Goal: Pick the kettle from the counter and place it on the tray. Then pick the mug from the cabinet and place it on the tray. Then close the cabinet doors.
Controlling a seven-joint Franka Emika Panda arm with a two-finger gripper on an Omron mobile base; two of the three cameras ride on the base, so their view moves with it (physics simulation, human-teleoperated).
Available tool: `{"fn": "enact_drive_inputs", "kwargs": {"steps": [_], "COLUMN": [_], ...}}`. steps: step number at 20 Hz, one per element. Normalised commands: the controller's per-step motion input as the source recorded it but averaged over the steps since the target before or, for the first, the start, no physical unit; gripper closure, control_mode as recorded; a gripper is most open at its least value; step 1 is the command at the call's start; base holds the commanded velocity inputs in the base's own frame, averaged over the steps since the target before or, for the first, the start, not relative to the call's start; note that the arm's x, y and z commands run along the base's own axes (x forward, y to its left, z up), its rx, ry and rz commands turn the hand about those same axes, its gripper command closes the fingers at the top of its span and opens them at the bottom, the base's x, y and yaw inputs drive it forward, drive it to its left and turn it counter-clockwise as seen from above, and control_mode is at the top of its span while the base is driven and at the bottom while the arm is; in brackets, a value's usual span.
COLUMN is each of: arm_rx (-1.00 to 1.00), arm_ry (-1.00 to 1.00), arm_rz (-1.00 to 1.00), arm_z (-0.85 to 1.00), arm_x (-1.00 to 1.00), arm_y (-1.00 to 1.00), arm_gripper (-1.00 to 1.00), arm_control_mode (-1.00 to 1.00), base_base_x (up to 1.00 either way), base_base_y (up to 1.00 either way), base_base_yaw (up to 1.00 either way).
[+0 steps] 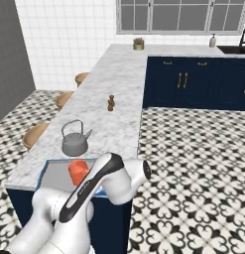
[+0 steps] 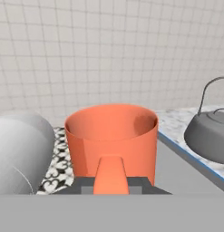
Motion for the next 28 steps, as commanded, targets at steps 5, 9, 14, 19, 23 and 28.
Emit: {"fn": "enact_drive_inputs", "kwargs": {"steps": [5, 9, 14, 19, 23, 28], "arm_rx": [0.00, 0.00, 0.00, 0.00, 0.00, 0.00], "arm_ry": [-0.02, 0.00, 0.00, 0.00, 0.00, 0.00], "arm_rz": [0.00, 0.00, 0.00, 0.02, 0.05, 0.05], "arm_z": [-0.34, -0.33, -0.32, -0.31, -0.34, -0.34], "arm_x": [0.43, 0.50, 0.48, 0.52, 0.37, 0.27], "arm_y": [-0.01, 0.00, 0.00, 0.00, -0.04, -0.18], "arm_gripper": [1.00, 1.00, 1.00, 1.00, 1.00, 1.00], "arm_control_mode": [-1.00, -1.00, -1.00, -1.00, -1.00, -1.00], "base_base_x": [0.00, 0.00, 0.00, 0.00, 0.00, 0.00], "base_base_y": [0.00, 0.00, 0.00, 0.00, 0.00, 0.00], "base_base_yaw": [0.00, 0.00, 0.00, 0.00, 0.00, 0.00]}}
